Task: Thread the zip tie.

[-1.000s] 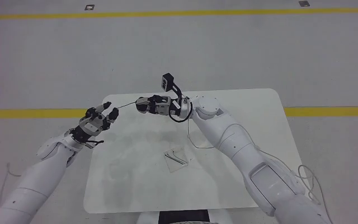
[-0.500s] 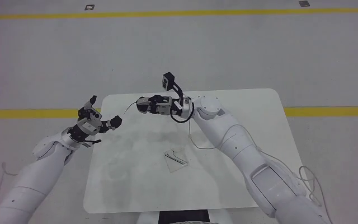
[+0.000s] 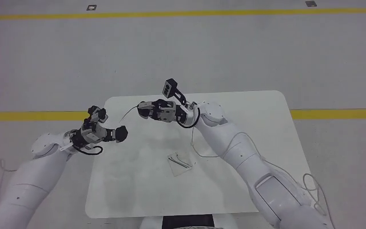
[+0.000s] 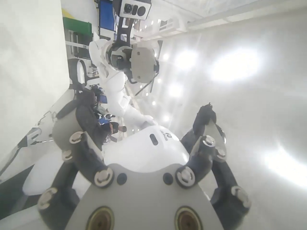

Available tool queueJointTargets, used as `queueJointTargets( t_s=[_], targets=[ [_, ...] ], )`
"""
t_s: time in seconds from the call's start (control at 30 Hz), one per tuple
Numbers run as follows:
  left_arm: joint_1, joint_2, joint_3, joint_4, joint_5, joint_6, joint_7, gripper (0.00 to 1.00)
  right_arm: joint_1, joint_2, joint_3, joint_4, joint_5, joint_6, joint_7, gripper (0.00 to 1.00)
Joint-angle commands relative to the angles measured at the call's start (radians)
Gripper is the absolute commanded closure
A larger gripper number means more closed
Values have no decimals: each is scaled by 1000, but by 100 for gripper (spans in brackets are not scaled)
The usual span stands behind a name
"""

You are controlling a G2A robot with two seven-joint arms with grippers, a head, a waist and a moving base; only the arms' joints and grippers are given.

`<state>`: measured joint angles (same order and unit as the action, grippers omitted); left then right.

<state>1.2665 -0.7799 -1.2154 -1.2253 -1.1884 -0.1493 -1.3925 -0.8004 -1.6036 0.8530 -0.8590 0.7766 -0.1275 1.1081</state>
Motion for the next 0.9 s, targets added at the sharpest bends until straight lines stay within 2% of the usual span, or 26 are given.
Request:
queueJointTargets(
  t_s=[0.0, 0.1, 0.3, 0.33, 0.5, 0.77, 0.83, 0.87],
  targets=[
    [-17, -5, 20, -5, 5, -12, 2, 0, -2, -6, -5, 11, 23, 4, 16, 100],
    [-35, -9, 46, -13, 8, -28, 2, 0, 5, -14, -21, 28, 34, 21, 47, 100],
    [-35, -9, 46, -13, 8, -28, 2, 0, 5, -14, -21, 28, 34, 21, 47, 100],
    [-35, -9, 46, -17, 14, -31, 19, 0, 5, -14, -21, 28, 34, 21, 47, 100],
    [-29, -16, 43, -47, 23, -32, 57, 0, -16, -7, -30, -29, -45, 59, -24, 100],
    [-28, -24, 40, -49, 44, -30, 49, 0, -20, 2, -37, -60, -140, 104, -67, 100],
    [-27, -25, 35, -43, 52, -30, 44, 29, -20, 5, -32, -66, -149, 107, -68, 100],
    [-27, -25, 32, -40, 56, -29, 42, 36, -19, 7, -30, -68, -158, 109, -70, 100]
  ],
)
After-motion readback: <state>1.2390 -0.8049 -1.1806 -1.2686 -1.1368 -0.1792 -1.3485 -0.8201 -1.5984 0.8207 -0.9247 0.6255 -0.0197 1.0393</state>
